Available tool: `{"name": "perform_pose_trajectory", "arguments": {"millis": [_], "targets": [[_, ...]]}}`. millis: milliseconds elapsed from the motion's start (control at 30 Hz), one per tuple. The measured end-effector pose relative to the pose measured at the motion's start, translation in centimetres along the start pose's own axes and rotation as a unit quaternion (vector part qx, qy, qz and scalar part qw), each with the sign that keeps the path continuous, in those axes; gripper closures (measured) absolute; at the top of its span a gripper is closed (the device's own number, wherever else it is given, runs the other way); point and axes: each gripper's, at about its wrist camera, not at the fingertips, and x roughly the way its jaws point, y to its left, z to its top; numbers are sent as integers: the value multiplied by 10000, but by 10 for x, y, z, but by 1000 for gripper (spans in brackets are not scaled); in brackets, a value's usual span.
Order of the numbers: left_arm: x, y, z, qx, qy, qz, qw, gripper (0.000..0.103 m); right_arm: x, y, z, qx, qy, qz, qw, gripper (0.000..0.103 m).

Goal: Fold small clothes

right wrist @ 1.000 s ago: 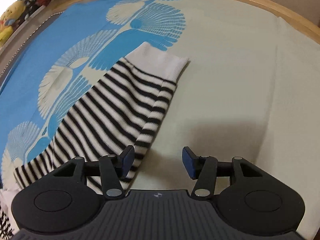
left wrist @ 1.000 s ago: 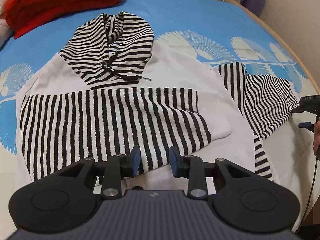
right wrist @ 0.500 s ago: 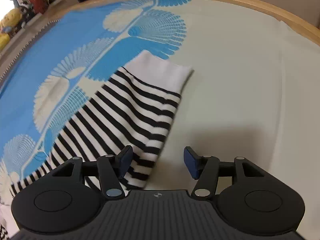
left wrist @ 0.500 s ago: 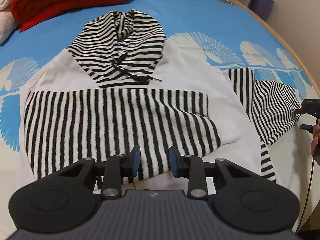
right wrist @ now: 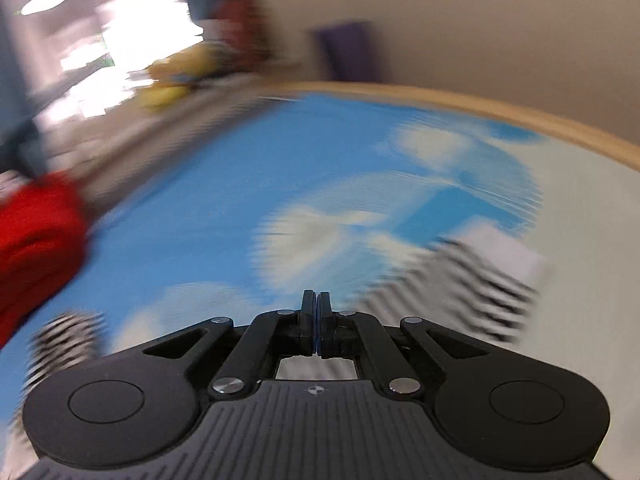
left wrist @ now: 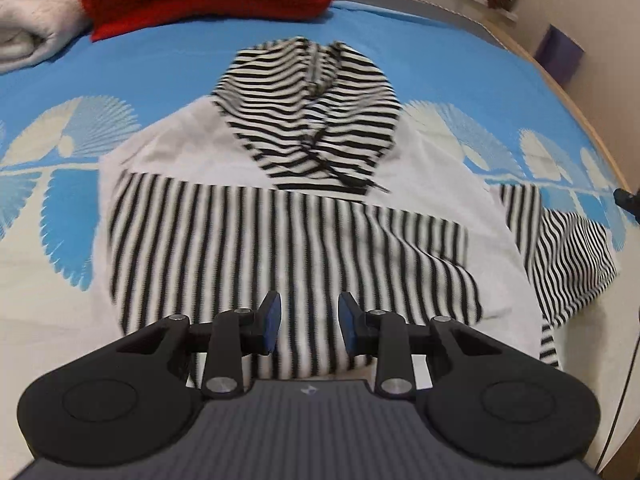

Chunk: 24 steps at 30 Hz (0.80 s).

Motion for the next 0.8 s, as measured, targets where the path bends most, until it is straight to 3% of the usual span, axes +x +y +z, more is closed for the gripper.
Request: {"name": "perform_pose_trajectory", "arguments": {"millis": [100,200,233,400,567,667,800], "targets": [[-3,9,4,-188,-11,-59,9998,68,-3,7,-3,334,215,68,9992,101],[-5,12,4,-265,-4,-160,9995,67,13,-30,-8,989,513,-545,9923,71],[-6,11,3,-263,-2,-181,9995,66,16,-46,-9,1168,560,-715,9890,68],[-10,9,0,-171,-7,-228,9996,66,39,-109,-8,1665,902,-1144,9752,68],[-7,17,1,-224,0,-128,9997,66,56,-134,-24,2018,1251,-1322,9624,67],[-6,23,2,-307,10,-65,9995,66,60,-127,-27,1911,1186,-1449,9635,67],[-7,26,4,-364,-1,-89,9993,65,55,-128,-29,2046,1103,-1741,9569,82]]}}
